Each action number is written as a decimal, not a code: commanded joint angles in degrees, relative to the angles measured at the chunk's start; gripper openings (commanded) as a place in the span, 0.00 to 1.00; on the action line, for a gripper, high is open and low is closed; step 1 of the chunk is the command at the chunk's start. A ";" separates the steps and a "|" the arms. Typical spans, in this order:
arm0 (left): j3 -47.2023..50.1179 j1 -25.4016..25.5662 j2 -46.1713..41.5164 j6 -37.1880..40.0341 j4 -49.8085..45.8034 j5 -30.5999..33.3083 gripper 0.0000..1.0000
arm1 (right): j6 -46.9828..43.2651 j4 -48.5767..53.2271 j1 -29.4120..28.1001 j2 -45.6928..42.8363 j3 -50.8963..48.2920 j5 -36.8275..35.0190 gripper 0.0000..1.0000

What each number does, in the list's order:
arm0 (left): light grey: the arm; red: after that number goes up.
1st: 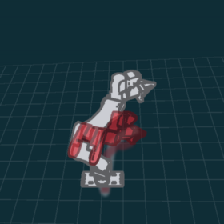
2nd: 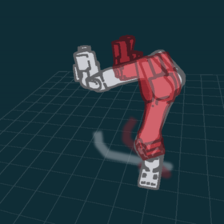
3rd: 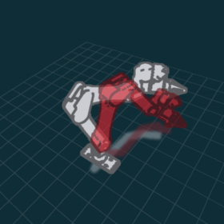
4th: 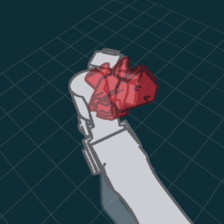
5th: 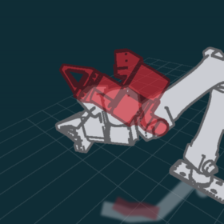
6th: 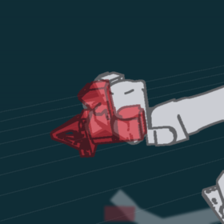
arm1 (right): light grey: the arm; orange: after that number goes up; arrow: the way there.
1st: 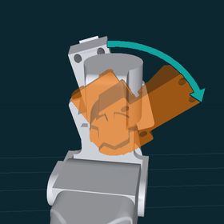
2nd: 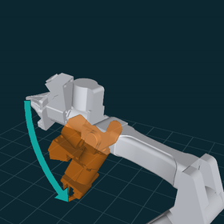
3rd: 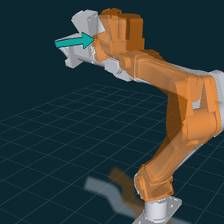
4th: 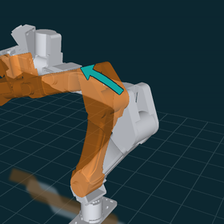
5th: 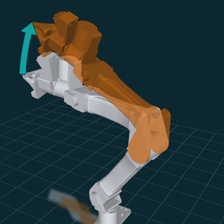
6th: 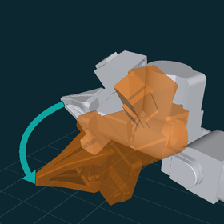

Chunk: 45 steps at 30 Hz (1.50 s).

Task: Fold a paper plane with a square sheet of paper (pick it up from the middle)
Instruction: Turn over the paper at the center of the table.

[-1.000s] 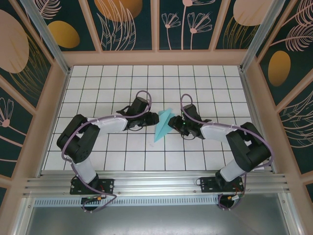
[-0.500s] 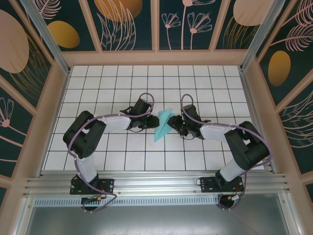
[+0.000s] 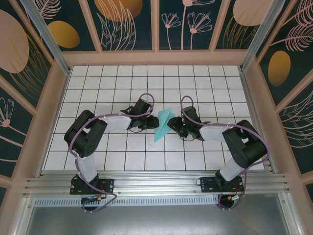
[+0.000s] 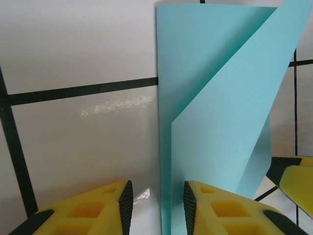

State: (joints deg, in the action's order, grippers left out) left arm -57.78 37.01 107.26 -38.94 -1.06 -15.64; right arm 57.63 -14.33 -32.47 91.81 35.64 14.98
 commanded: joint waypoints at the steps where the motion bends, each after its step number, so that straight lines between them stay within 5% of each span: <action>1: -1.02 -0.10 1.64 1.15 -0.96 -1.49 0.36 | 0.93 -4.30 -0.52 0.88 -0.42 2.15 0.49; 22: -0.14 0.02 1.96 0.00 -0.38 -1.38 0.32 | 1.72 -17.27 -0.87 5.88 -0.31 5.27 0.48; 38: -0.43 -0.01 1.70 -0.45 -0.35 -0.80 0.30 | -0.66 -18.25 -1.64 11.85 5.09 6.75 0.33; 45: 0.35 0.03 -0.25 -1.03 0.83 -0.34 0.31 | -3.65 -14.90 -1.75 11.62 6.73 5.80 0.14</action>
State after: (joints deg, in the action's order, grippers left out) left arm -57.82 36.73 107.53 -39.24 -1.06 -15.81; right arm 56.60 -30.15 -33.76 103.42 40.64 21.04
